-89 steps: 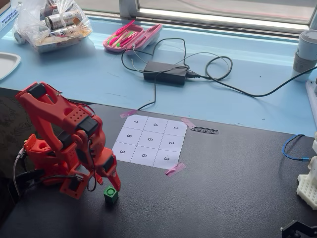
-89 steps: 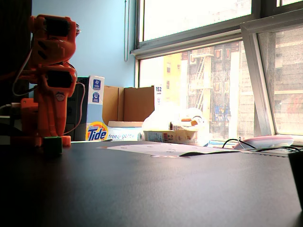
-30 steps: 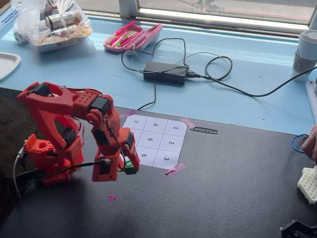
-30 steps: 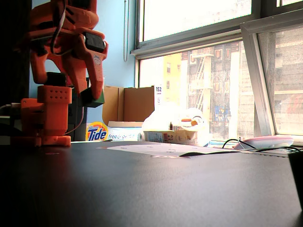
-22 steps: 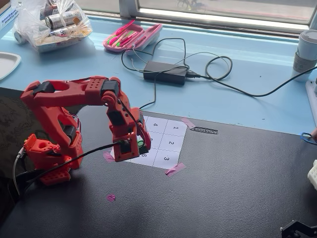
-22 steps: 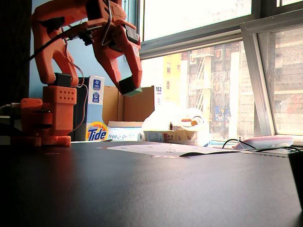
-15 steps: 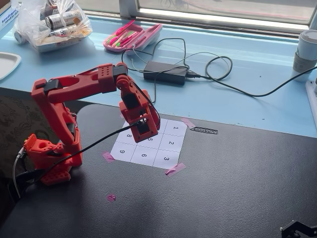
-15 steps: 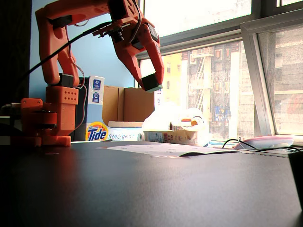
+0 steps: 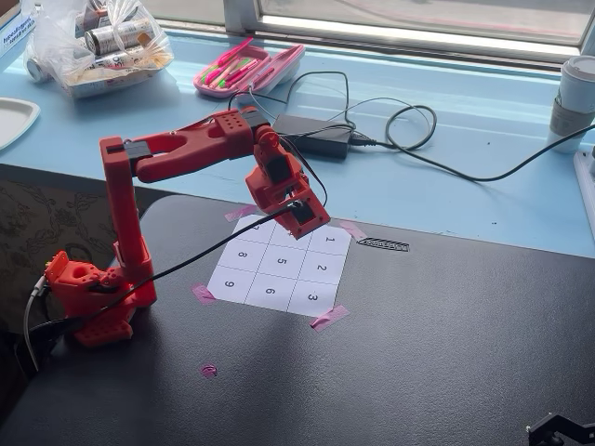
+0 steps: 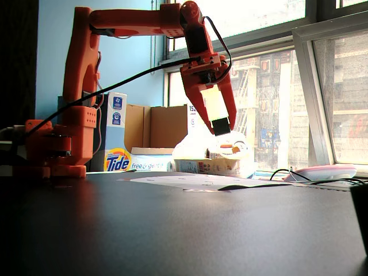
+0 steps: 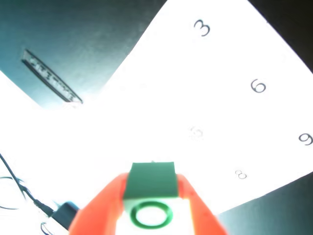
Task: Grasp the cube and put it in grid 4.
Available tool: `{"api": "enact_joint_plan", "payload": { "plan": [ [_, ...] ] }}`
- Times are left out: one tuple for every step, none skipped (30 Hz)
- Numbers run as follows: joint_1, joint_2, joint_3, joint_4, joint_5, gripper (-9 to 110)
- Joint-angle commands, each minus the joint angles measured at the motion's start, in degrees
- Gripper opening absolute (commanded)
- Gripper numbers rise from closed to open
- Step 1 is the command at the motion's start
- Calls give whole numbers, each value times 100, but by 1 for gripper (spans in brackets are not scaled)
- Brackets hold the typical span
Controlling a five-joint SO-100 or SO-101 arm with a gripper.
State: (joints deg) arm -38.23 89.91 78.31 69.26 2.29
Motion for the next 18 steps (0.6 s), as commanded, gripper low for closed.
{"api": "enact_joint_plan", "payload": {
  "plan": [
    [-264,-141,-308,-141,26,0],
    [-334,-220,-316,-176,26,0],
    [-404,-308,-360,-211,26,0],
    [-475,-404,-439,-211,26,0],
    [-536,-492,-519,-211,26,0],
    [-606,-580,-598,-211,26,0],
    [-668,-650,-686,-202,26,0],
    [-721,-712,-756,-202,26,0],
    [-773,-782,-826,-193,26,0],
    [-826,-861,-888,-185,26,0],
    [-861,-932,-932,-185,26,0],
    [-896,-1011,-984,-193,26,0],
    [-923,-1081,-1020,-211,26,0],
    [-940,-1160,-1055,-229,26,0],
    [-940,-1222,-1072,-255,35,0],
    [-940,-1283,-1072,-299,35,0],
    [-940,-1345,-1072,-334,53,0],
    [-932,-1415,-1072,-369,53,0]
  ]
}}
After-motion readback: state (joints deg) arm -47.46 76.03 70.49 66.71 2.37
